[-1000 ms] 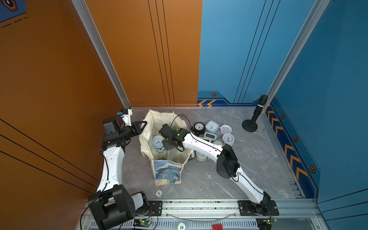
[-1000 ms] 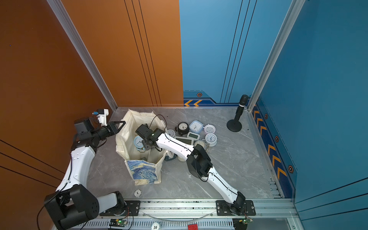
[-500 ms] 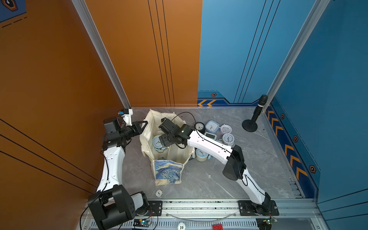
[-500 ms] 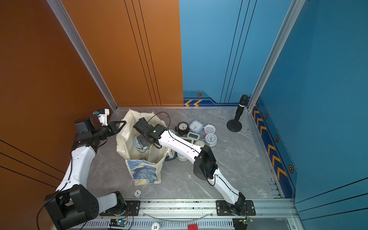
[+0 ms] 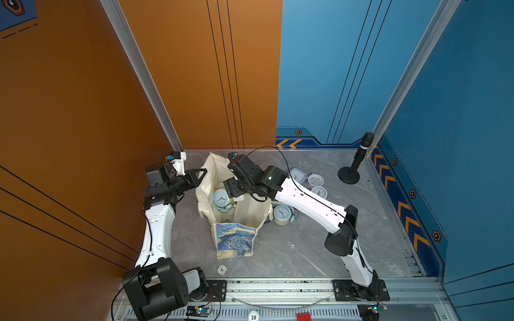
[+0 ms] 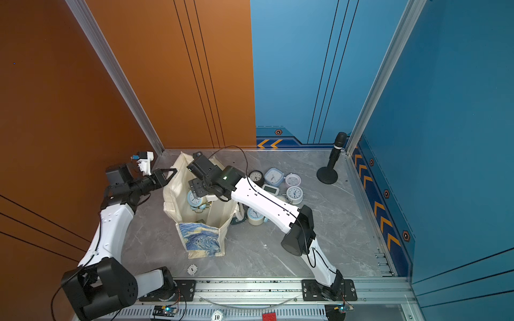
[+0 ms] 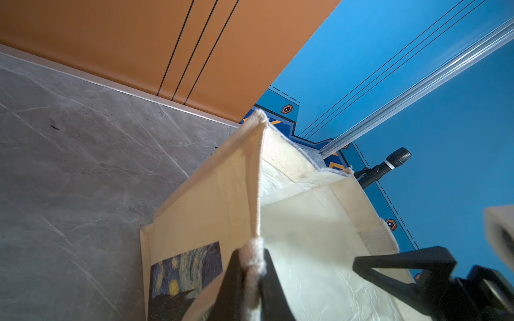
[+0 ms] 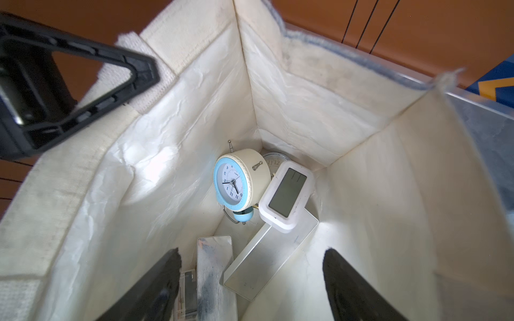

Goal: Put the alarm clock into the canvas bag
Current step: Place the alarm at the canvas bag.

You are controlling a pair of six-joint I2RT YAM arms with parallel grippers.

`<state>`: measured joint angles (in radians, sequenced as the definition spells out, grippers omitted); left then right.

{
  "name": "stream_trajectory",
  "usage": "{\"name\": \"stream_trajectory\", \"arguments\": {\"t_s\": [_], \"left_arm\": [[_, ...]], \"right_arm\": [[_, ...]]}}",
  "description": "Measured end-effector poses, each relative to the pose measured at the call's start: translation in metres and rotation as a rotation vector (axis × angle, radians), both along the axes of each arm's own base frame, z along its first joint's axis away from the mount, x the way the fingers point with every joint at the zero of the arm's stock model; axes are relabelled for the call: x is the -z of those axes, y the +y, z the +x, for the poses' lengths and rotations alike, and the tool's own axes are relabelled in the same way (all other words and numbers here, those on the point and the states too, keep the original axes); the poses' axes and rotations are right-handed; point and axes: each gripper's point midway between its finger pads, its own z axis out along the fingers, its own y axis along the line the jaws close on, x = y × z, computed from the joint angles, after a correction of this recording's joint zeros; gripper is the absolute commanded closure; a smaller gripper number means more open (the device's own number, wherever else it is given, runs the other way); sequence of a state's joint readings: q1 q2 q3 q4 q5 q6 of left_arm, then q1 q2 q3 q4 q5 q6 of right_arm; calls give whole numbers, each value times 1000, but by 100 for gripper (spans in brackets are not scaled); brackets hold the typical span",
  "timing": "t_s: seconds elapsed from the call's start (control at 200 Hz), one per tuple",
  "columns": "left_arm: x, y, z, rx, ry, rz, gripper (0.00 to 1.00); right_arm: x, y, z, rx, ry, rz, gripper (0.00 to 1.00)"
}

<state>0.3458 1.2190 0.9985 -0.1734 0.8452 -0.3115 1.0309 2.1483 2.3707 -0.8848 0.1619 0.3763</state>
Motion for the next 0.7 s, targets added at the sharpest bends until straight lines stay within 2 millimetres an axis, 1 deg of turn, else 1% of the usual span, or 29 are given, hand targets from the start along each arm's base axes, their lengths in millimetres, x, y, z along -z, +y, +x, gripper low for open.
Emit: {"name": "stream_trajectory", "arguments": {"t_s": [0.085, 0.22, 0.335, 0.47, 0.701], "left_arm": [[0, 0, 0, 0, 0, 0, 100], [0, 0, 0, -2, 0, 1, 100], [0, 1, 0, -3, 1, 1, 100], [0, 1, 0, -3, 1, 2, 100], [0, 1, 0, -3, 0, 2, 100]], "right_arm": [[-16, -9, -1, 0, -23, 10, 13], [-43, -36, 4, 38, -72, 17, 9], [-54, -61, 13, 85, -100, 8, 7], [-50, -87, 24, 131, -108, -32, 7], [-31, -126, 34, 162, -96, -123, 7]]}}
